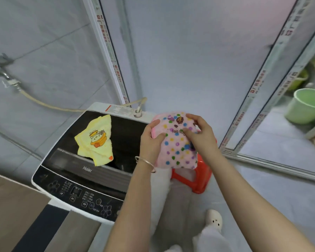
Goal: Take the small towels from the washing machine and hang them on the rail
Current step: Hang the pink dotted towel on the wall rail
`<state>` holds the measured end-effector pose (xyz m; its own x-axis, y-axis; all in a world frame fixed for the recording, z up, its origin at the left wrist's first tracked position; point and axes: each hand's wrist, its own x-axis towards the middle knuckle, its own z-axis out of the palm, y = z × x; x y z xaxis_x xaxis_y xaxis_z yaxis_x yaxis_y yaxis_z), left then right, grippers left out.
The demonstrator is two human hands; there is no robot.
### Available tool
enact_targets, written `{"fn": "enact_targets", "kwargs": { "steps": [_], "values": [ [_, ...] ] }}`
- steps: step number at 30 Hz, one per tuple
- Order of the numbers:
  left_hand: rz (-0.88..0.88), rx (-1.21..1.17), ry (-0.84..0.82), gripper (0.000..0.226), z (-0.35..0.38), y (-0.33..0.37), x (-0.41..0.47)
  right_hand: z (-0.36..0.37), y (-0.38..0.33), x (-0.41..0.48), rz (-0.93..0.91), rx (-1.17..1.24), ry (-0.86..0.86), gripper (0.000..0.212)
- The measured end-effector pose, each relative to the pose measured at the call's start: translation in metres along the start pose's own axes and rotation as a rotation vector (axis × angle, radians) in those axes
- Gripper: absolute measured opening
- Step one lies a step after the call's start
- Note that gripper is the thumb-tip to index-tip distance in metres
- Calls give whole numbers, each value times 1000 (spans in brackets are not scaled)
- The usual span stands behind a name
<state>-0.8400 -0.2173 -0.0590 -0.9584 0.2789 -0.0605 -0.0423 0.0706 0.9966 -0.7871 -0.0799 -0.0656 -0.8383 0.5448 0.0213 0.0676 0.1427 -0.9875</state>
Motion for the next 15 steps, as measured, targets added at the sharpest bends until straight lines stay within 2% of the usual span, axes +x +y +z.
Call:
{"fn": "enact_targets", "kwargs": {
  "steps": [7,15],
  "values": [
    [-12,5,-183,42,62,5,-22,-69,8,-33,9,-43,204,40],
    [25,-18,-410,42,172,13,-66,-182,18,-76,27,-49,445,40]
  ]
}}
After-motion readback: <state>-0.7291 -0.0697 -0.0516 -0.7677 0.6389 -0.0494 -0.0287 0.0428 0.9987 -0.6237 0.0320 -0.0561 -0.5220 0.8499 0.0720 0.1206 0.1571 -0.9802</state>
